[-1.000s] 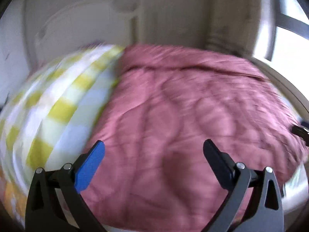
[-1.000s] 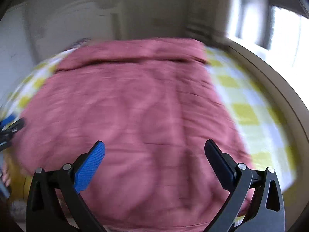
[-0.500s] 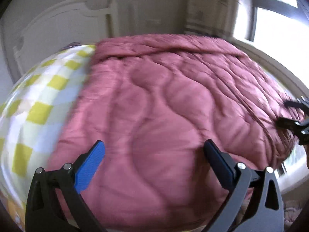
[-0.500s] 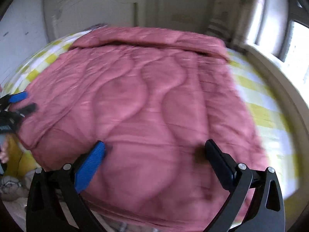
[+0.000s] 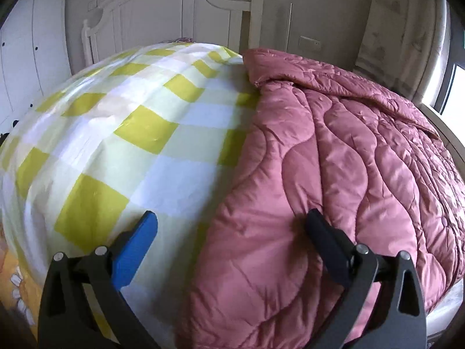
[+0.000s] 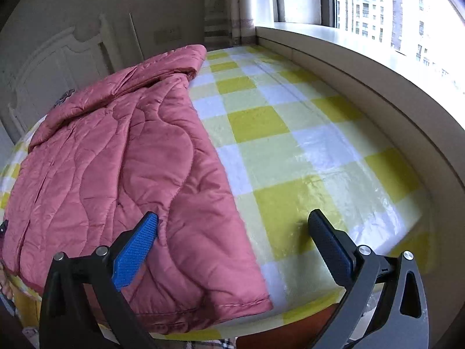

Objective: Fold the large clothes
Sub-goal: 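Grasp the pink quilted jacket with both tools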

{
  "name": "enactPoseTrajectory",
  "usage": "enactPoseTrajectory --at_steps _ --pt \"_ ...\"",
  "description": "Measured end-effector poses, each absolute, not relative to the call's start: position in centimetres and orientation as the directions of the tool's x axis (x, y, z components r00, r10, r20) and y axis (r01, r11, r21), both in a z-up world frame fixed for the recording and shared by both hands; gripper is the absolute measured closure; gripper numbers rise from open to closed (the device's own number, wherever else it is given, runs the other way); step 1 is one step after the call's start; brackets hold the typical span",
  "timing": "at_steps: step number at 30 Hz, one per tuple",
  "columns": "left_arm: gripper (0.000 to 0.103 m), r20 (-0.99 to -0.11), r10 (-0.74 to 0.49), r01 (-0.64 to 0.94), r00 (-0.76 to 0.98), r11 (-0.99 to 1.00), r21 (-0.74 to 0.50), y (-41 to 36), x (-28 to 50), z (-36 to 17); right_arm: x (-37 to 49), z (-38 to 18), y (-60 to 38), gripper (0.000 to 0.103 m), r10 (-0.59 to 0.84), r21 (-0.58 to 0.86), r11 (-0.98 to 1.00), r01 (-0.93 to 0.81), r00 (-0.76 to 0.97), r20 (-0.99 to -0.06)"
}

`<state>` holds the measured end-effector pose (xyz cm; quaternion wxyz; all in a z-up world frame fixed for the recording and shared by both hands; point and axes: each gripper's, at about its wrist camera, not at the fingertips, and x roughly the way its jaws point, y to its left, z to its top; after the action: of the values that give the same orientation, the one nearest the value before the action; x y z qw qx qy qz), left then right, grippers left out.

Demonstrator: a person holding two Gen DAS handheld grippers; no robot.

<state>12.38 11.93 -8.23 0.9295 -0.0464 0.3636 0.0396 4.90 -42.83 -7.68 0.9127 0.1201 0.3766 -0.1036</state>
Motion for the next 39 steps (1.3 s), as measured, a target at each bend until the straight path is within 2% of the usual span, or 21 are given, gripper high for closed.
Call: enactPoseTrajectory --at_steps 1,2,3,4,5,6,7,8,10,14,17,20,26,31,34,36,37,38,39 --pt "0.002 -0.678 0.016 -0.097 0.735 0.992 -0.081 11.9 12.2 -8.1 4.9 -7.7 -42.1 0.005 -0.072 0.142 0.96 0.242 0.702 -0.708" --pt "0.003 -0.677 -0.011 -0.079 0.736 0.992 -0.101 11.7 12.4 -8.1 5.0 -7.6 -41.4 0.011 -0.046 0.143 0.968 0.204 0.711 -0.702" --pt "0.005 -0.679 -0.032 -0.062 0.733 0.991 -0.114 11.4 12.6 -8.2 5.0 -7.5 -40.3 0.033 -0.028 0.132 0.978 0.163 0.726 -0.688" --pt "0.014 -0.679 -0.051 -0.044 0.733 0.992 -0.121 11.1 12.4 -8.0 4.9 -7.5 -39.3 0.05 -0.023 0.119 0.983 0.141 0.735 -0.678" --pt "0.033 -0.677 -0.075 -0.015 0.732 0.992 -0.126 10.8 12.4 -7.9 5.0 -7.4 -38.8 0.061 0.002 0.137 0.983 0.122 0.741 -0.672" --pt "0.042 -0.677 -0.1 0.015 0.729 0.991 -0.13 10.2 12.3 -7.8 5.2 -7.3 -38.5 0.077 0.04 0.17 0.98 0.101 0.743 -0.668" --pt "0.067 -0.68 -0.131 0.05 0.721 0.989 -0.137 9.9 12.3 -7.7 5.2 -7.2 -38.4 0.08 0.07 0.202 0.975 0.088 0.747 -0.662" --pt "0.083 -0.686 -0.156 0.076 0.711 0.986 -0.147 9.7 12.4 -7.7 5.1 -7.1 -38.4 0.081 0.074 0.209 0.974 0.087 0.749 -0.658" --pt "0.089 -0.689 -0.21 0.12 0.694 0.977 -0.177 9.5 12.1 -7.5 4.4 -7.1 -39.1 0.083 0.122 0.273 0.959 0.078 0.753 -0.647" --pt "0.091 -0.67 -0.333 0.162 0.663 0.938 -0.306 11.6 10.7 -7.1 2.2 -7.2 -41.5 0.085 0.255 0.422 0.906 0.041 0.741 -0.621" --pt "0.092 -0.601 -0.475 0.215 0.643 0.865 -0.453 14.3 7.9 -6.5 -0.5 -6.9 -42.8 0.085 0.386 0.538 0.843 -0.02 0.718 -0.579" --pt "0.093 -0.454 -0.616 0.302 0.643 0.749 -0.589 17.3 3.1 -4.4 -5.6 -3.9 -42.7 0.085 0.517 0.6 0.779 -0.185 0.731 -0.445" --pt "0.096 -0.155 -0.737 0.435 0.658 0.54 -0.721 20.7 0.0 1.8 -8.5 6.6 -41.1 0.085 0.549 0.538 0.755 -0.374 0.81 -0.207" --pt "0.096 -0.047 -0.709 0.395 0.703 0.444 -0.804 21.7 6.8 5.6 -0.6 13.6 -40.5 0.086 0.461 0.488 0.811 -0.323 0.867 -0.192" --pt "0.096 -0.077 -0.651 0.266 0.755 0.412 -0.871 22.1 14.6 6.9 7.9 15.4 -42.2 0.085 0.346 0.517 0.838 -0.172 0.901 -0.262" --pt "0.093 -0.175 -0.603 0.132 0.778 0.429 -0.893 21.9 20.8 6.6 15.1 15.0 -44.0 0.083 0.265 0.534 0.844 -0.043 0.9 -0.347" --pt "0.086 -0.232 -0.571 0.041 0.787 0.424 -0.905 21.9 24.1 5.8 18.7 14.5 -44.8 0.063 0.233 0.53 0.848 0.019 0.884 -0.405" --pt "0.066 -0.291 -0.548 -0.042 0.784 0.421 -0.906 21.8 27.4 4.8 22.7 13.0 -46.4 0.04 0.206 0.557 0.823 0.112 0.854 -0.477" --pt "0.051 -0.349 -0.522 -0.105 0.779 0.439 -0.892 22.0 29.7 4.1 24.5 11.6 -47.4 0.004 0.209 0.589 0.793 0.156 0.838 -0.503"
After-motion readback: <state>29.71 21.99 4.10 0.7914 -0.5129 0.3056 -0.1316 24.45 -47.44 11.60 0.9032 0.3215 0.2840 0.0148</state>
